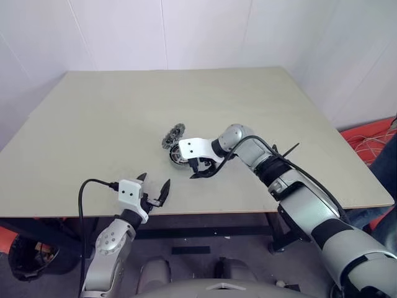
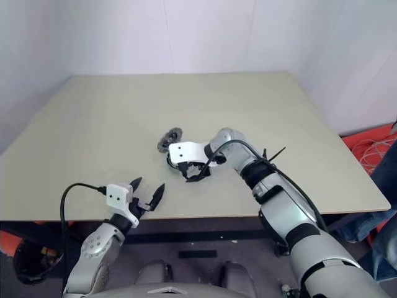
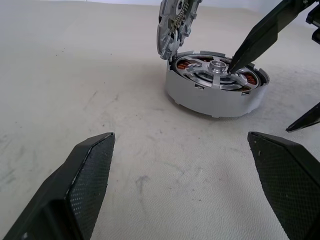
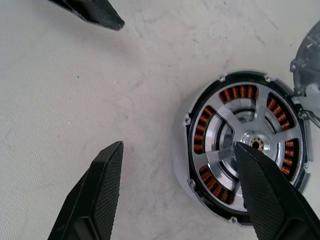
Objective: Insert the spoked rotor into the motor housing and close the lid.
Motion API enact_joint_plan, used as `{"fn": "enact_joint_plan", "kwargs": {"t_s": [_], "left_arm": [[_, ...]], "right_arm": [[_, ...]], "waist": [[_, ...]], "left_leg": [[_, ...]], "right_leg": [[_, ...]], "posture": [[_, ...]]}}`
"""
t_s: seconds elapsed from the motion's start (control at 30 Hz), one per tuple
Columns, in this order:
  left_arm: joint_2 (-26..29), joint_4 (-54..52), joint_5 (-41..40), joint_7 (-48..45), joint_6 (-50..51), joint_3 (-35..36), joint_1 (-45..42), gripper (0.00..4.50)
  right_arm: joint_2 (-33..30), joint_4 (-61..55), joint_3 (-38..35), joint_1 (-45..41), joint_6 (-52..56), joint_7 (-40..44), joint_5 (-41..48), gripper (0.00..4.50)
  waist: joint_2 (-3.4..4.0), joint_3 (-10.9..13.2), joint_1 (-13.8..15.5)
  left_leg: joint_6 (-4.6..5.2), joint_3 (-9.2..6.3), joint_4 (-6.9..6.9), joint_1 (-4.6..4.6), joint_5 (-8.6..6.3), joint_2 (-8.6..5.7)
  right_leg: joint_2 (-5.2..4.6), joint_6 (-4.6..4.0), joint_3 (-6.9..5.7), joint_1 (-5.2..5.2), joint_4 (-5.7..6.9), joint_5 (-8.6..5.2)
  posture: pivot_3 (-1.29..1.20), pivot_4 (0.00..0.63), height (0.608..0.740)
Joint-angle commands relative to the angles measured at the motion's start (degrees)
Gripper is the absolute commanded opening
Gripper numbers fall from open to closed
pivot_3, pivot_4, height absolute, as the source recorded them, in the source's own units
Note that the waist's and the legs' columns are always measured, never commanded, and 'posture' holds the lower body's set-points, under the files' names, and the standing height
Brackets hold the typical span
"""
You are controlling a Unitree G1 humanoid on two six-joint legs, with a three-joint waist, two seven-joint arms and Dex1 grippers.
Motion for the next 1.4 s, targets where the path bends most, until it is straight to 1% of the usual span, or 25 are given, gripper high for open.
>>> {"fn": "enact_joint_plan", "kwargs": {"t_s": [0.03, 0.07, 0.37, 0.4, 0.8, 1.03, 1.27, 1.4], "left_arm": [[-0.2, 0.3, 0.0, 0.0, -2.3, 0.5, -0.1, 4.5], [-0.2, 0.5, 0.0, 0.0, -2.5, 0.5, -0.1, 4.5], [-0.4, 1.4, 0.1, 0.2, -3.7, 0.2, 0.0, 4.5], [-0.4, 1.5, 0.1, 0.2, -3.8, 0.2, 0.1, 4.5], [-0.4, 3.5, 0.1, -0.3, -5.4, 0.4, -0.1, 4.5], [-0.6, 3.9, 0.1, 0.0, -6.1, 0.2, -0.1, 4.5], [-0.6, 3.9, 0.1, 0.0, -5.9, 0.2, -0.3, 4.5], [-0.5, 3.9, -0.1, -0.2, -5.8, 0.2, -0.4, 4.5]], "right_arm": [[0.3, 1.5, -1.1, -2.4, -2.1, -0.3, -0.5, 3.57], [0.4, 1.7, -1.2, -2.5, -2.2, -0.3, -0.5, 3.38], [0.7, 2.0, -1.6, -2.6, -2.8, 0.2, -0.7, 0.23], [0.7, 1.9, -1.7, -2.5, -2.8, 0.2, -0.7, 0.01], [1.0, 1.7, -1.9, -2.2, -2.4, -0.1, -0.8, 0.01], [1.0, 0.7, -1.9, -1.4, 0.9, 0.8, -0.6, 0.01], [1.2, -0.3, -3.2, -1.9, 4.7, -1.7, -0.7, 0.01], [-0.4, -2.4, -3.8, -1.9, 8.0, -2.6, -1.2, 0.01]], "waist": [[0.0, 0.0, 0.0], [0.0, 0.0, 0.0], [0.01, 0.0, 0.0], [0.01, 0.0, 0.0], [0.02, 0.0, 0.0], [0.02, 0.0, 0.0], [0.02, 0.0, 0.0], [0.03, 0.0, 0.1]], "left_leg": [[0.0, 0.0, 0.03, 0.0, 0.0, 0.02], [0.01, 0.01, 0.06, 0.0, 0.0, 0.03], [0.2, 0.0, 0.45, -0.02, -0.12, 0.14], [0.23, 0.0, 0.5, -0.02, -0.14, 0.15], [0.31, -0.01, 0.71, -0.03, -0.2, 0.16], [0.31, -0.02, 0.71, 0.01, -0.2, 0.17], [0.31, -0.02, 0.71, 0.01, -0.2, 0.17], [0.3, -0.03, 0.73, 0.01, -0.19, 0.18]], "right_leg": [[0.0, -0.01, -0.01, 0.01, 0.0, 0.0], [0.01, -0.02, -0.01, 0.0, 0.01, 0.01], [0.03, -0.03, -0.05, -0.02, 0.14, 0.03], [0.03, -0.03, -0.05, -0.01, 0.16, 0.03], [0.02, -0.03, -0.03, -0.04, 0.33, 0.03], [0.02, -0.02, -0.02, -0.01, 0.36, 0.02], [0.02, -0.02, -0.01, -0.01, 0.36, 0.02], [0.02, -0.02, -0.02, -0.03, 0.42, 0.03]], "posture": [[0.0, 0.0, 0.74], [0.0, 0.0, 0.74], [0.0, 0.0, 0.74], [0.0, 0.0, 0.74], [0.0, 0.0, 0.74], [0.0, 0.0, 0.74], [0.0, 0.0, 0.74], [0.0, 0.0, 0.74]]}}
